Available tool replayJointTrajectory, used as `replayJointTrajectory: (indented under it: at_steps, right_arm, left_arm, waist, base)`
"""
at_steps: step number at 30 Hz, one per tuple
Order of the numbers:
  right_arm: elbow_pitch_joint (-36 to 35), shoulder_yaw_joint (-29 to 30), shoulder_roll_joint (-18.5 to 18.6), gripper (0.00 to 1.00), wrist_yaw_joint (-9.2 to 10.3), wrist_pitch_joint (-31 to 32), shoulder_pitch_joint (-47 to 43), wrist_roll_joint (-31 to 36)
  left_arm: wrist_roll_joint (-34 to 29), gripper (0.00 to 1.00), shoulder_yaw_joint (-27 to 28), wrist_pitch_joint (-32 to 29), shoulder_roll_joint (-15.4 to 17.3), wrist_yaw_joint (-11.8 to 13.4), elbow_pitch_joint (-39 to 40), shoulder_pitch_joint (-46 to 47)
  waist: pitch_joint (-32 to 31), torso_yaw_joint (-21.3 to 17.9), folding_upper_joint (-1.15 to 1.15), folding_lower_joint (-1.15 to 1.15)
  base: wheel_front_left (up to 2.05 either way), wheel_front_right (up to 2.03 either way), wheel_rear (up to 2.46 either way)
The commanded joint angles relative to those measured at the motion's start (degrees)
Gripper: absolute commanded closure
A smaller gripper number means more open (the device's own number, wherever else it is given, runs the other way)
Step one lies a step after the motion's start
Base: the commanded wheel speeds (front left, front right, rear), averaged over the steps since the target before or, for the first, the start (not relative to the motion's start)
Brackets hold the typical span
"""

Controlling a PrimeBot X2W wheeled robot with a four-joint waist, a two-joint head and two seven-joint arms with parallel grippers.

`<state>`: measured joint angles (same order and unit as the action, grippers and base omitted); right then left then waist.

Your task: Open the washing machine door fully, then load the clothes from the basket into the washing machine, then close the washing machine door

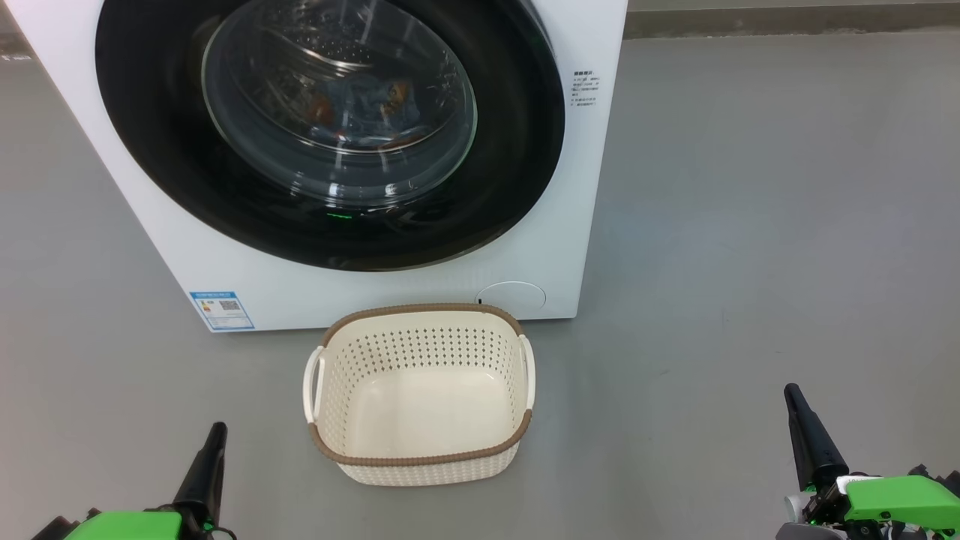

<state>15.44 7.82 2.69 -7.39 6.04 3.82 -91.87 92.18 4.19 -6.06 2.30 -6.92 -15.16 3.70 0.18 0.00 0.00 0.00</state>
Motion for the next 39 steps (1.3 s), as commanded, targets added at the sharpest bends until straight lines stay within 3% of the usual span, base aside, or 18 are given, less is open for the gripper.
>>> replayJointTrajectory:
  at_steps: [1,39]
  right_arm:
    - [-1.42,-1.29,0.19,1.00,-0.10,0.45,2.36,-0.29]
    - [-1.42,-1.30,0.19,1.00,-0.10,0.45,2.36,-0.30]
  left_arm:
    - [0.23,1.00,2.03,-0.19,0.83,-0.57,1.11,2.46]
    - [0.09,1.00,2.19,-0.32,0.71,-0.57,1.11,2.48]
  waist:
    - [0.00,0.00,0.00,0.00]
    - [0.00,0.00,0.00,0.00]
  base:
    - [0.00,0.00,0.00]
    - [0.00,0.00,0.00]
